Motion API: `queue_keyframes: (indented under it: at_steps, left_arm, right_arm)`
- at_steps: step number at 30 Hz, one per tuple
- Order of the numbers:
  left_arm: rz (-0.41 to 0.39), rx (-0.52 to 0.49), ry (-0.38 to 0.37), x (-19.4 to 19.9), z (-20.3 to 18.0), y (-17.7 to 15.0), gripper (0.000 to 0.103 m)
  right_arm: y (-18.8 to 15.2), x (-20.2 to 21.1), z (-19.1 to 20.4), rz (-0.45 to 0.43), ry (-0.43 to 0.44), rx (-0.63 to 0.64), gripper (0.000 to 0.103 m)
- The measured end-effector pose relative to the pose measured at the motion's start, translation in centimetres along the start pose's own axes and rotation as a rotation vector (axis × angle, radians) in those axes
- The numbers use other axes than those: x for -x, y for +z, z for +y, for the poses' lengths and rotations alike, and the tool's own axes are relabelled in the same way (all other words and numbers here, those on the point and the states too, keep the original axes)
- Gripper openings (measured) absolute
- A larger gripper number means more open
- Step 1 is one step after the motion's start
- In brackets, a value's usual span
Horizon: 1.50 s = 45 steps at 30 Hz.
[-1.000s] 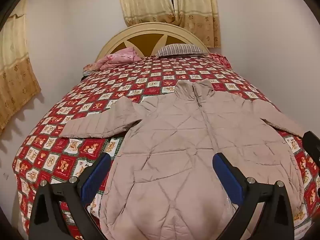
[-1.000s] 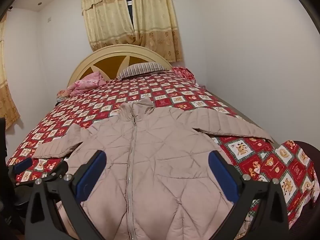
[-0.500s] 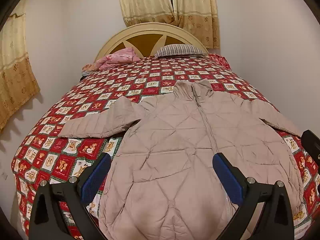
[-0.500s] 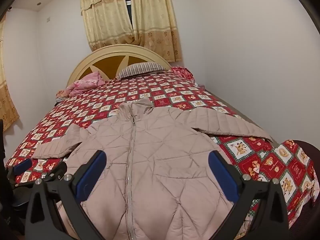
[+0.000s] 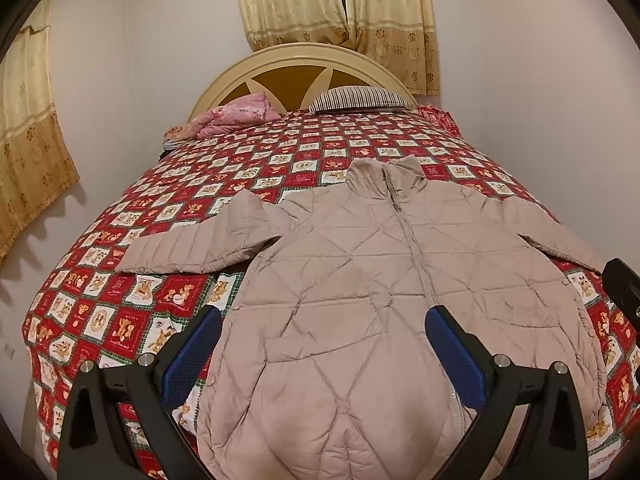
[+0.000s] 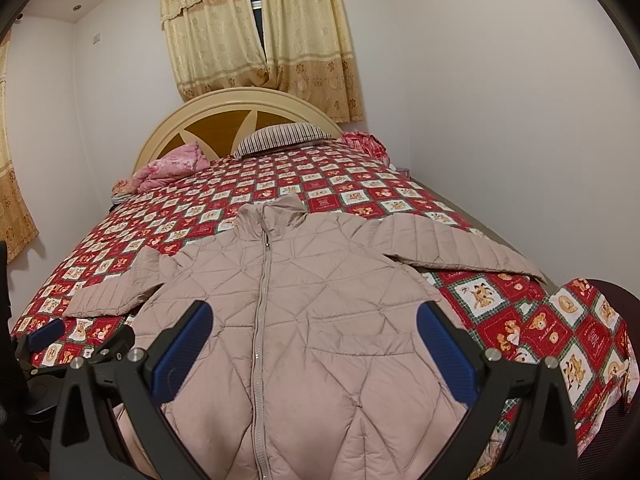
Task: Fold large clothes
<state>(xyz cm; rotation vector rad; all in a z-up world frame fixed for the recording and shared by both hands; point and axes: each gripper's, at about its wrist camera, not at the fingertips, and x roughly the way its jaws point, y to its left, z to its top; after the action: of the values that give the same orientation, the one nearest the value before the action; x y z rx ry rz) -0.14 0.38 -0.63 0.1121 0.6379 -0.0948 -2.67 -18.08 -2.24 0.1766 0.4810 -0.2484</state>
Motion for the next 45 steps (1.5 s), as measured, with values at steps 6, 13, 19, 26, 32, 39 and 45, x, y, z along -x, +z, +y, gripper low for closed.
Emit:
queue_keyframes:
  at_steps: [6,13,19,26,32,39,45]
  left_arm:
    - [0.005,0.005,-0.005,-0.1,-0.1,-0.2,0.102]
    - [0.008,0.007,-0.007,-0.1,-0.1,-0.2,0.102]
    - [0.008,0.007,-0.007,-0.1,-0.1,-0.2,0.102]
    - [0.01,0.006,-0.007,-0.2,-0.2,-0.4,0.102]
    - [0.012,0.008,-0.007,-0.2,-0.2,-0.5,0.102]
    - [0.029,0.008,-0.009,-0.7,-0.4,-0.8,0.102]
    - [0.04,0.011,-0.01,-1.0,-0.3,-0.7,0.102]
  right_arm:
    - [0.0,0.0,0.0,0.001,0.0,0.0,0.103]
    - [0.0,0.0,0.0,0.002,0.001,-0.001,0.103]
    - [0.0,-0.1,0.5,0.003,0.001,-0.001,0.103]
    - [-0.2,-0.1,-0.1,0.006,0.001,0.0,0.103]
    - [-0.3,-0.2,-0.3,0.008,0.003,-0.004,0.103]
    - [-0.6,-0.1,-0.6,0.014,-0.002,-0.006,0.103]
    - [-1.3,-0.9,0.2,0.027,-0.005,-0.012,0.103]
